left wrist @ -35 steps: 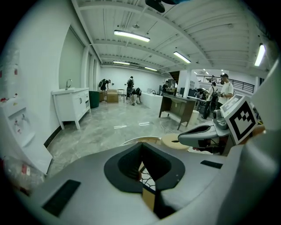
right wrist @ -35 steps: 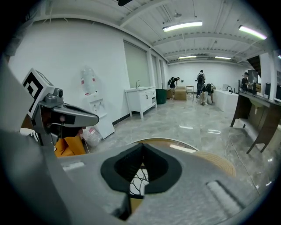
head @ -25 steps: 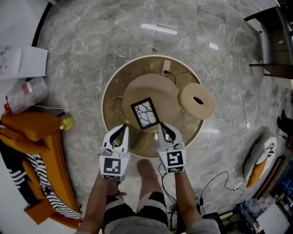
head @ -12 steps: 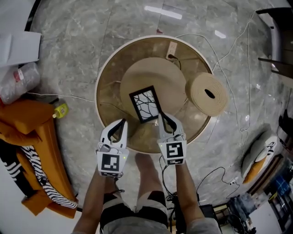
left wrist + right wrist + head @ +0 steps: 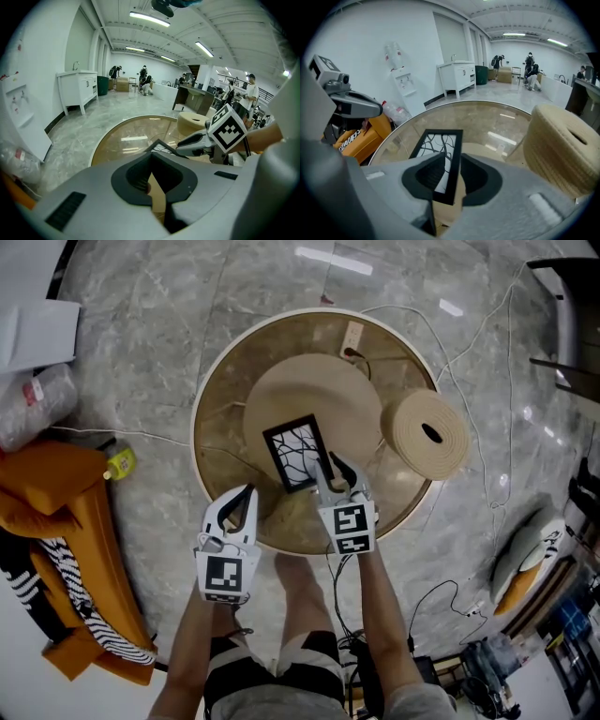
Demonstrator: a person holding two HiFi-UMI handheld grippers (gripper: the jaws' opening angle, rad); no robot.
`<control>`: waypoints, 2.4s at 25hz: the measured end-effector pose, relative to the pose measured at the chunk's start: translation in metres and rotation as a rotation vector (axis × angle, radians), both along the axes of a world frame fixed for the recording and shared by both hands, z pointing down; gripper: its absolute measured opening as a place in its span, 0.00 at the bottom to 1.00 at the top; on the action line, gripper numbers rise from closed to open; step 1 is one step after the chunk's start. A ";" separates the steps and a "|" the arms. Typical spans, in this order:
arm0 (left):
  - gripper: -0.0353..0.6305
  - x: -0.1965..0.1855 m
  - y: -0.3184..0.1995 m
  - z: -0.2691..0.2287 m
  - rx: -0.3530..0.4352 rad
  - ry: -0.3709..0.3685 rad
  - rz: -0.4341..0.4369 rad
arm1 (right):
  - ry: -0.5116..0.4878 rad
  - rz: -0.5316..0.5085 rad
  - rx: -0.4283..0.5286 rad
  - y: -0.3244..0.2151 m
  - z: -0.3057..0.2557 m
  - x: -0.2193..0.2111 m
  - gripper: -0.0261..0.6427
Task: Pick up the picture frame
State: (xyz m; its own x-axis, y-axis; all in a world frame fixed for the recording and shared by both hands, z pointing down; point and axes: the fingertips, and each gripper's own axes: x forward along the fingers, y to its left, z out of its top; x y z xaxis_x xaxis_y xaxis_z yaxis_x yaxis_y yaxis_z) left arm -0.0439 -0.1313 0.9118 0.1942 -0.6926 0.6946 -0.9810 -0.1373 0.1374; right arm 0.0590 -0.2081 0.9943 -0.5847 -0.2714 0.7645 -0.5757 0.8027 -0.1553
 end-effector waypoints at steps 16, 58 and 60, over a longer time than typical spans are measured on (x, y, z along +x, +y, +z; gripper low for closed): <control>0.08 -0.009 0.013 0.017 -0.015 0.011 -0.055 | 0.022 0.008 -0.073 0.004 0.031 -0.001 0.19; 0.08 -0.046 -0.024 -0.232 0.215 -0.079 -0.022 | -0.122 0.243 0.152 -0.036 -0.247 -0.008 0.14; 0.08 -0.051 -0.028 -0.258 0.245 -0.081 -0.012 | -0.139 0.261 0.183 -0.037 -0.280 -0.011 0.14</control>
